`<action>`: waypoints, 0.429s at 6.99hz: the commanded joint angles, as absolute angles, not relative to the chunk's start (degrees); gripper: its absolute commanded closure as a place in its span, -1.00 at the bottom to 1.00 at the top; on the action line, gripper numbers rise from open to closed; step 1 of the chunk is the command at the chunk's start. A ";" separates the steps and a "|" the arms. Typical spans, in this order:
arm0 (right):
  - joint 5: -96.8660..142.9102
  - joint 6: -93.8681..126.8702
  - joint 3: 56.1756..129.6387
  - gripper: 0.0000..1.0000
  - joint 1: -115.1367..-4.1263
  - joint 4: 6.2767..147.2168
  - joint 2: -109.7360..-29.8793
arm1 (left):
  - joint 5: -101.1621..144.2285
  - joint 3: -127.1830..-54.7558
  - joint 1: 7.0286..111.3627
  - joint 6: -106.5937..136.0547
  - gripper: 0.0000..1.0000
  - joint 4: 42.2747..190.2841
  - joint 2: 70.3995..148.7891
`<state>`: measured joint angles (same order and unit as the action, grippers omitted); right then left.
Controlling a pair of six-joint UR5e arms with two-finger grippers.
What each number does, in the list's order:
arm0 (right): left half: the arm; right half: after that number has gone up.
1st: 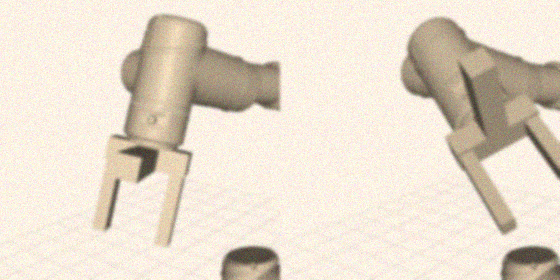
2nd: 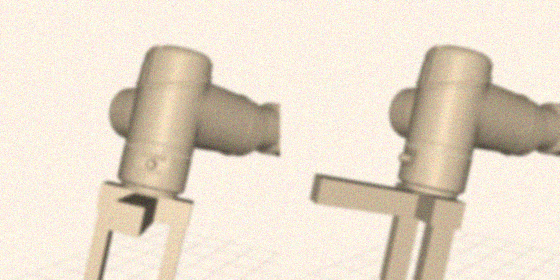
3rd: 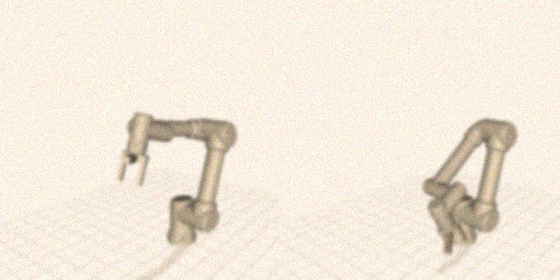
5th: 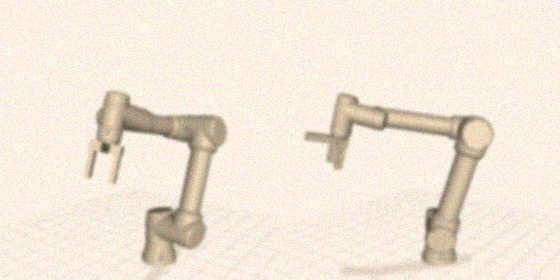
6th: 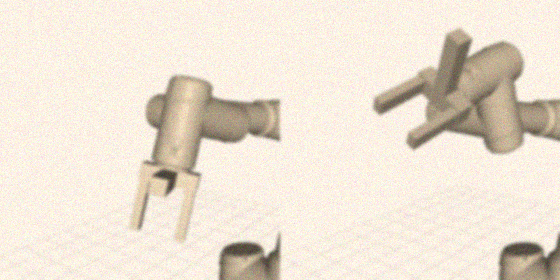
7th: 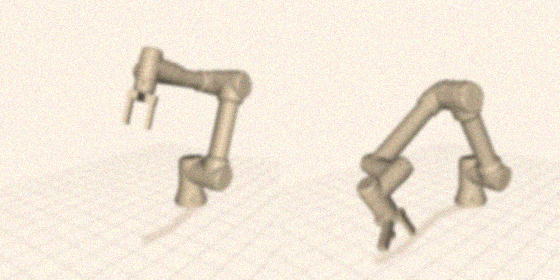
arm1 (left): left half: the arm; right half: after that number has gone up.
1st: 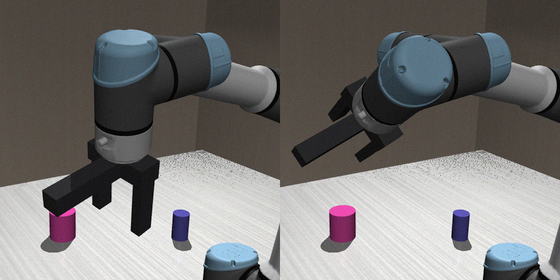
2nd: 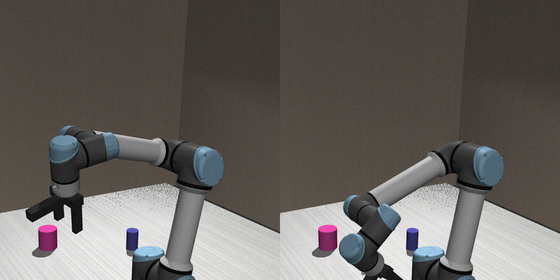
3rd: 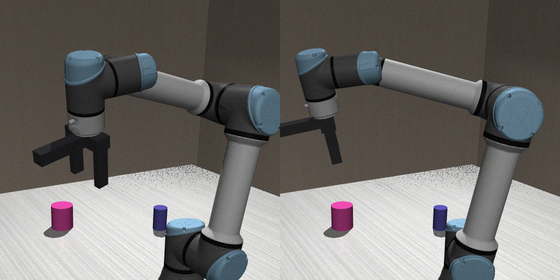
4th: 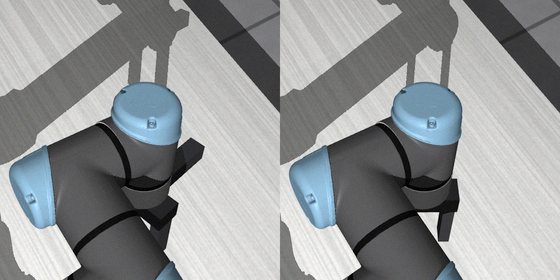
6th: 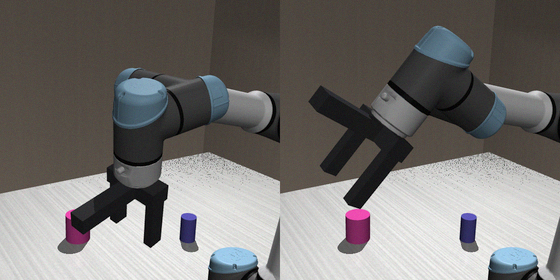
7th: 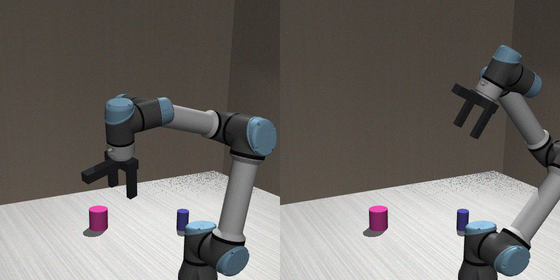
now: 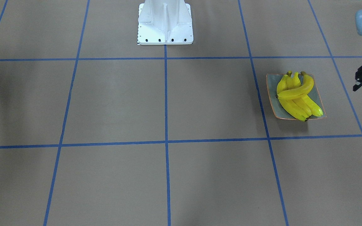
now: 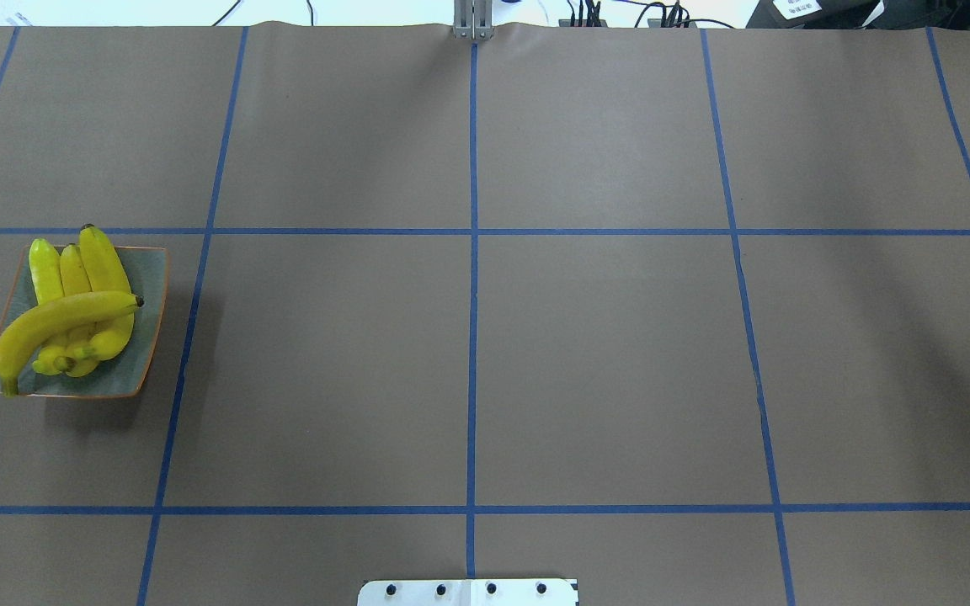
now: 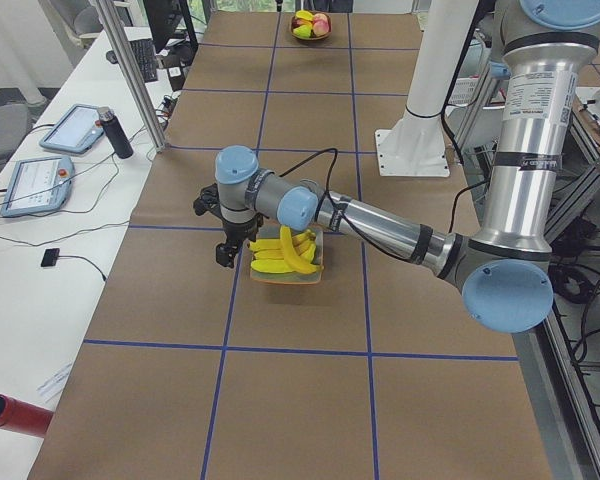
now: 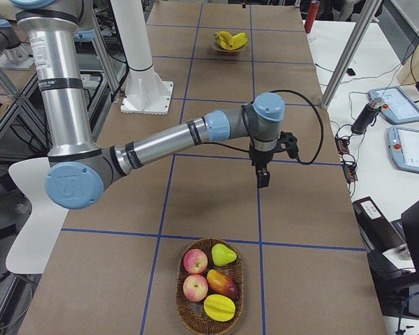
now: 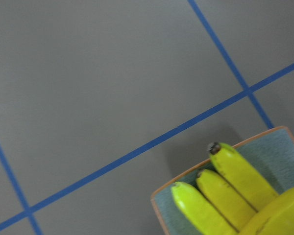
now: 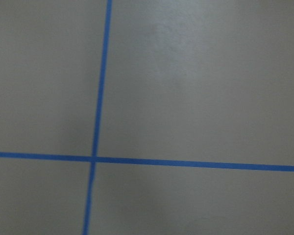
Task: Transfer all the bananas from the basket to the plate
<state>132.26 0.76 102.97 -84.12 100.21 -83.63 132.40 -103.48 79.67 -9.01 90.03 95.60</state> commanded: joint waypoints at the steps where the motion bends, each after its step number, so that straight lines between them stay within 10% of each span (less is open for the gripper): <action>1: 135.00 -9.64 99.06 -1.00 -90.42 99.84 -89.71 | 133.15 -100.74 85.85 -14.59 -1.00 82.29 95.19; 3: 134.56 -9.15 99.57 -1.00 -92.89 99.58 -93.41 | 133.33 -99.32 87.79 -13.89 -1.00 82.96 92.75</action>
<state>134.64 -9.02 99.38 -91.14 99.72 -91.12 133.14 -100.08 86.26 -13.97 82.81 94.55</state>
